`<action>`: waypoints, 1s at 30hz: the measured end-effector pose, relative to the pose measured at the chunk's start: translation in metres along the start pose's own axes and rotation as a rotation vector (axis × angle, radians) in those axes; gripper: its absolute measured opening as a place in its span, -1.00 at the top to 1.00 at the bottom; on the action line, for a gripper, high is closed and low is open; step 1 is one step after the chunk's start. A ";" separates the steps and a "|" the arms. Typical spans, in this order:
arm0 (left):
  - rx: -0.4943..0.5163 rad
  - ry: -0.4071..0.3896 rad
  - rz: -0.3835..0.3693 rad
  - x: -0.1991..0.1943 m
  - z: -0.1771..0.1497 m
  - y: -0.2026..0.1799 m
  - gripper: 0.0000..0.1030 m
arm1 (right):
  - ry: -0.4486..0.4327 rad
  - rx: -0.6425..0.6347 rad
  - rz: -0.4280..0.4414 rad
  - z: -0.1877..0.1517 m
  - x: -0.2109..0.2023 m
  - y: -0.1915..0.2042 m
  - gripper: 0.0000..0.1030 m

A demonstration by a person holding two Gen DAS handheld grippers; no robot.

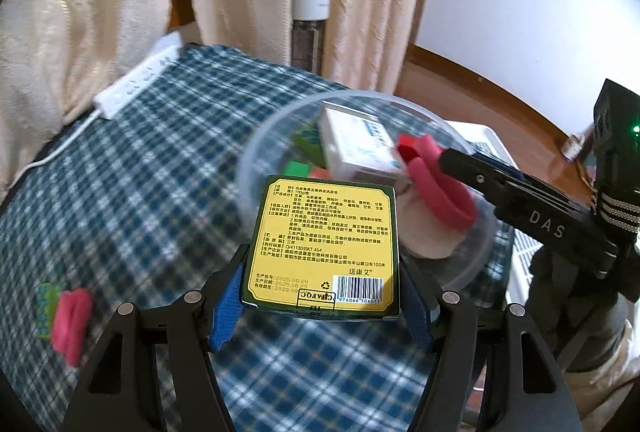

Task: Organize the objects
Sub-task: 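Lower the pink loop into the bowl with the right tool while the left tool carries the yellow box, then lower the yellow medicine box into the clear bowl and open the left tool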

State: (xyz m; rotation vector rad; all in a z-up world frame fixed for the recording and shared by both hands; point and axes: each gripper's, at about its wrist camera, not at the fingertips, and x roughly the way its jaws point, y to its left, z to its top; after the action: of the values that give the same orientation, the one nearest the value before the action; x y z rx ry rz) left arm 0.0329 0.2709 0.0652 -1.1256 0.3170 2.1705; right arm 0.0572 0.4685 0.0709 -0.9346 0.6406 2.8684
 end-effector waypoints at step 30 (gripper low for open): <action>-0.006 -0.027 -0.107 0.030 0.022 -0.006 -0.41 | -0.001 0.011 -0.018 0.004 0.002 -0.001 -0.12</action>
State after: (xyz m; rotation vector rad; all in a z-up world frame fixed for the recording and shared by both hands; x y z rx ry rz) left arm 0.0109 0.2998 0.0556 -1.0904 0.2332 2.0926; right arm 0.0536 0.4706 0.0719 -0.9329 0.6444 2.8462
